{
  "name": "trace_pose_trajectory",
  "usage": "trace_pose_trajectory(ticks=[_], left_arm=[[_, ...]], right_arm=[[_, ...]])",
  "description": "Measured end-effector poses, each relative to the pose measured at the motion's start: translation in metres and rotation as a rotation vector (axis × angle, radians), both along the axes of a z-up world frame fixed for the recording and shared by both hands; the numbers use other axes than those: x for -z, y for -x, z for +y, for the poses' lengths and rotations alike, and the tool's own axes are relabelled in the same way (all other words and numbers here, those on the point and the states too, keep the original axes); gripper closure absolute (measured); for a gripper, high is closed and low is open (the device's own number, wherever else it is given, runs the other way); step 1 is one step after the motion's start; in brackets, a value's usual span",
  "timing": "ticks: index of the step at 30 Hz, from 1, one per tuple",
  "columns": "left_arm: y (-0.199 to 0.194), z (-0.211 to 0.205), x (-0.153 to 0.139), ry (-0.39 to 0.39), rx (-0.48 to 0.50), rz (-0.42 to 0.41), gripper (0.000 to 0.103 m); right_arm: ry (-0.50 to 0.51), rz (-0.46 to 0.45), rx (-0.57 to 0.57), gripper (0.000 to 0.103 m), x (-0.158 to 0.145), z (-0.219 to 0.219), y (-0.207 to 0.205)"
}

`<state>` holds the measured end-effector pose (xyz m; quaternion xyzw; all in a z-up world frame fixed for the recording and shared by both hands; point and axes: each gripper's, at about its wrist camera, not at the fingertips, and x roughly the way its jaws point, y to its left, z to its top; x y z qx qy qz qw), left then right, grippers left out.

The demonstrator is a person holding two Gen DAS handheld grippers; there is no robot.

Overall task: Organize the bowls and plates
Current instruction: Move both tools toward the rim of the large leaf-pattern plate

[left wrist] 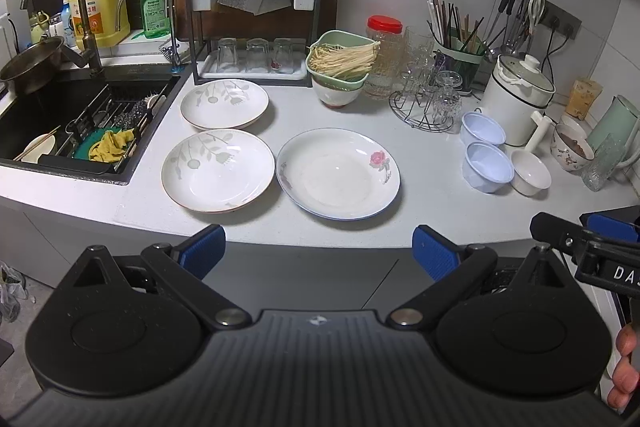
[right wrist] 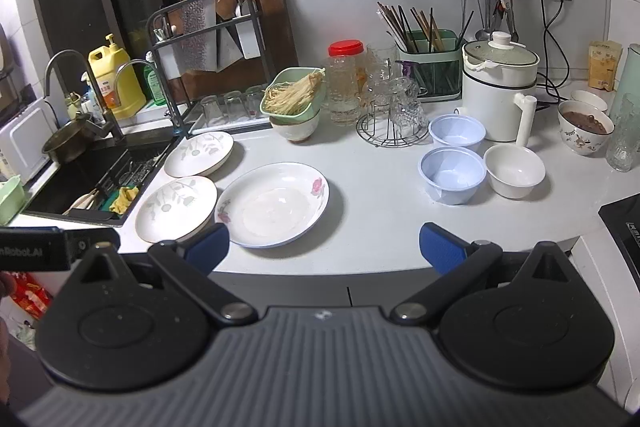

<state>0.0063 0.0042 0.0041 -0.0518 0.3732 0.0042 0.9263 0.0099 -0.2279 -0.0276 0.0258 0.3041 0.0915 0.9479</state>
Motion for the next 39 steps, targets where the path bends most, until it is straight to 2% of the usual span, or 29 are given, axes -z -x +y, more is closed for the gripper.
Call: trace_pose_trajectory(ticks=[21,26,35,39], left_arm=[[0.002,-0.012,0.007,0.009,0.015,0.001,0.002],[0.009,-0.020,0.008,-0.018,0.023,-0.018,0.002],[0.012,-0.024,0.021,0.010,0.022,0.031,0.002],[0.010,-0.024,0.020,-0.002,0.023,0.034,0.002]], right_arm=[[-0.010,-0.006,0.017,0.000,0.002,-0.013,0.003],[-0.007,-0.005,0.020,0.000,0.002,-0.017,0.006],[-0.004,0.013,0.040,0.000,0.010,-0.029,0.009],[-0.013,0.013,0.035,0.000,0.010,-0.031,0.007]])
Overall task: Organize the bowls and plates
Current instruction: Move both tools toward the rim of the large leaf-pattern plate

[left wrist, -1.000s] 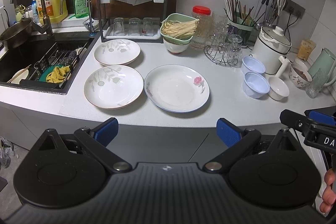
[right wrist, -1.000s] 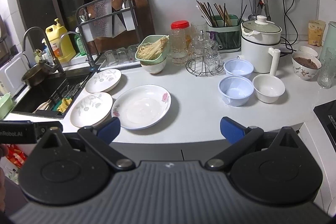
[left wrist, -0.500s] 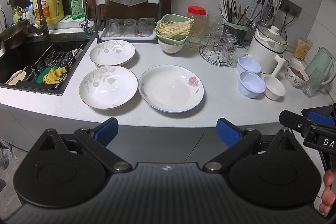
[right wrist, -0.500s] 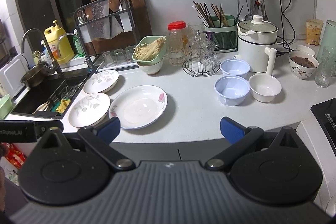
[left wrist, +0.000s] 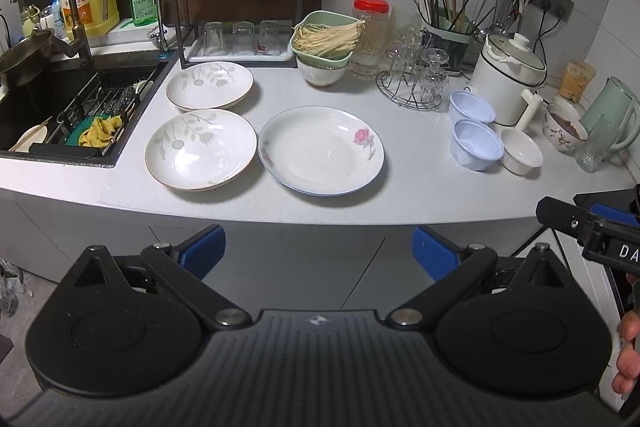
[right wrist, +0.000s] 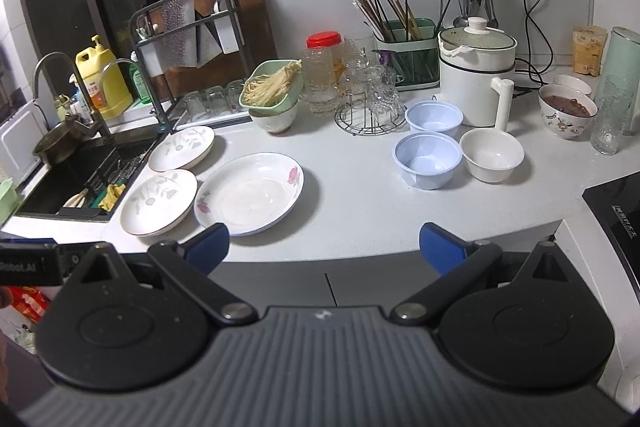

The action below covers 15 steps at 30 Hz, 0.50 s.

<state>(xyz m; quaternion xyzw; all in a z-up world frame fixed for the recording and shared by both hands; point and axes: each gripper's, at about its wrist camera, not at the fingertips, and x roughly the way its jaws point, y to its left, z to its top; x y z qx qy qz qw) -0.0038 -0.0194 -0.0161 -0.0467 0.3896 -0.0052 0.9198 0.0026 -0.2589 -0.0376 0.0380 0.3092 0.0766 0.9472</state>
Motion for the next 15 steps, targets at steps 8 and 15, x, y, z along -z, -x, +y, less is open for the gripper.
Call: trace_pose_trajectory(ticks=[8,15], left_arm=[[-0.005,0.006,-0.002,0.010,-0.015,0.002,0.002],[-0.009,0.013,0.004,0.011,-0.016,0.016,0.002]], right_arm=[[0.000,0.005,-0.001,0.000,0.000,0.002,-0.007],[0.016,0.011,-0.022,0.000,0.006,0.008,-0.016]])
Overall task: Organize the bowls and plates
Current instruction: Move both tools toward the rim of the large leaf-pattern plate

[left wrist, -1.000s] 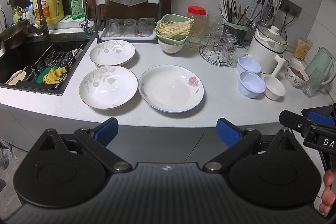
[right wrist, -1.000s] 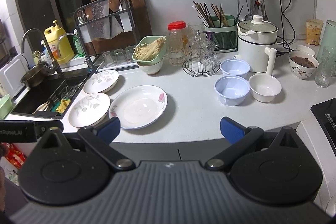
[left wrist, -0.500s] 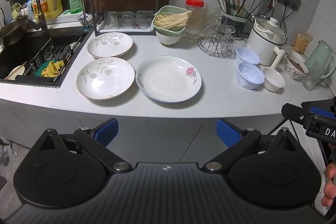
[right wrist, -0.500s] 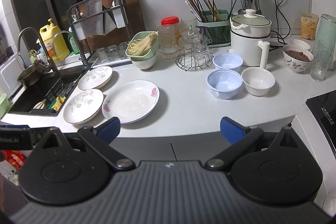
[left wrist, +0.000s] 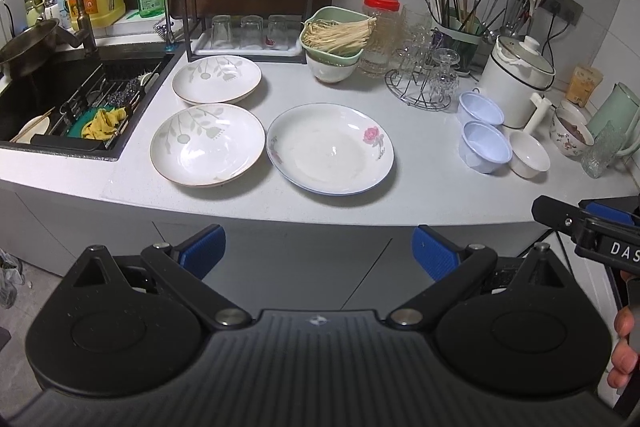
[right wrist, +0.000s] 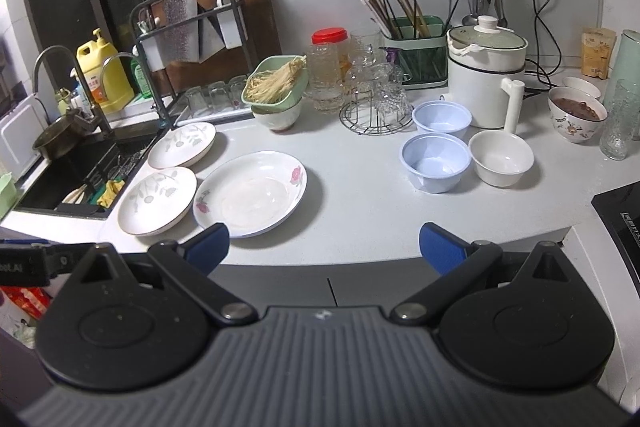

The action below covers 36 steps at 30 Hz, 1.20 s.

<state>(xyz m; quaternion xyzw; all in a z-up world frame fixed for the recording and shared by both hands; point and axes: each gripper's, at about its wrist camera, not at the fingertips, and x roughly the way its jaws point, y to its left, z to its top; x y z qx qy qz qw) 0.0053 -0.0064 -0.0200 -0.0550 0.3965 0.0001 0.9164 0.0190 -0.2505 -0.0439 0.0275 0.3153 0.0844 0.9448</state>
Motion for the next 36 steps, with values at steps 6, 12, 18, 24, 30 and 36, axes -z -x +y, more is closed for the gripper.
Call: trace_pose_trajectory(ticks=[6,12,18,24,30,36], left_arm=[[-0.007,0.015,0.004,0.013,0.008,0.007,0.002],[-0.025,0.030,0.010,0.057,0.021,0.010,0.002],[-0.054,0.041,0.015,0.074,0.062,0.020,0.002],[-0.083,0.061,0.020,0.071,0.106,0.015,0.002],[-0.110,0.092,0.018,0.059,0.139,0.041,0.002],[-0.135,0.127,0.020,0.057,0.136,0.053,0.002]], right_arm=[[0.013,0.027,-0.001,0.000,0.010,0.011,-0.007],[0.013,0.035,0.006,0.000,0.012,0.020,-0.013],[0.019,0.031,0.026,0.000,0.013,0.035,-0.020],[0.024,0.012,0.035,0.000,0.014,0.054,-0.030],[0.001,0.017,0.082,0.000,0.009,0.081,-0.047],[-0.036,0.037,0.092,0.000,0.008,0.110,-0.067]])
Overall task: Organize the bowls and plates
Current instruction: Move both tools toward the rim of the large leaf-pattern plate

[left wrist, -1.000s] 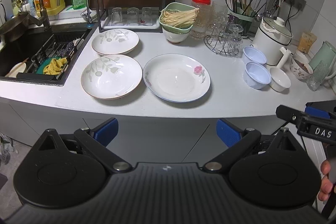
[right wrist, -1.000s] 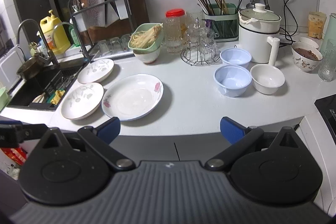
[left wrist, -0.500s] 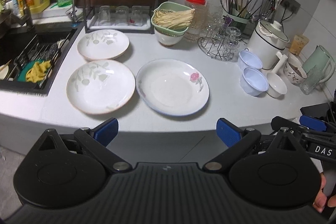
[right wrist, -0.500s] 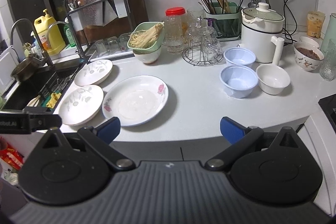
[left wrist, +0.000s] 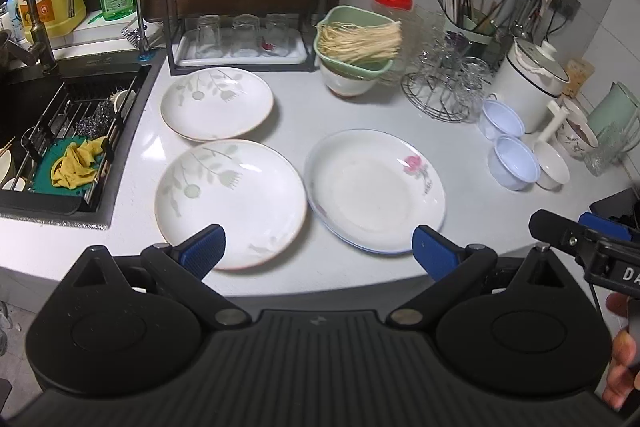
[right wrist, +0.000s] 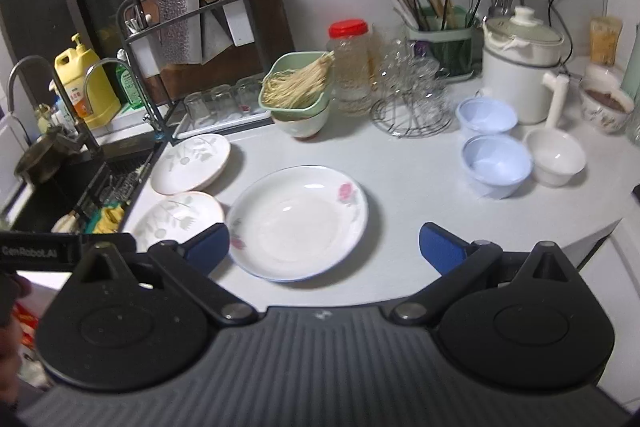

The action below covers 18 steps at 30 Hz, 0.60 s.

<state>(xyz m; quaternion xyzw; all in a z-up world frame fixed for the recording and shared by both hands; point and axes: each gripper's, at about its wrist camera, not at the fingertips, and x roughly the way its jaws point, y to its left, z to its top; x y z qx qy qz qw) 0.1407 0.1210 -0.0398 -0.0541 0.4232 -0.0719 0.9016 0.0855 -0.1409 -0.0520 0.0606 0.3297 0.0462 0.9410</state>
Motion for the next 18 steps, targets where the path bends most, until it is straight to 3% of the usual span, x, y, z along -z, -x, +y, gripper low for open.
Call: trace_pose_trajectory(ticks=[9,18], left_arm=[[-0.037,0.052,0.028,0.003,0.014,0.043,0.002],[-0.078,0.109,0.067,0.015,0.065,0.104,0.002]], right_arm=[[-0.040,0.027,-0.044,0.006,0.013,0.053,-0.022],[-0.048,0.101,-0.016,0.023,0.045,0.103,-0.041]])
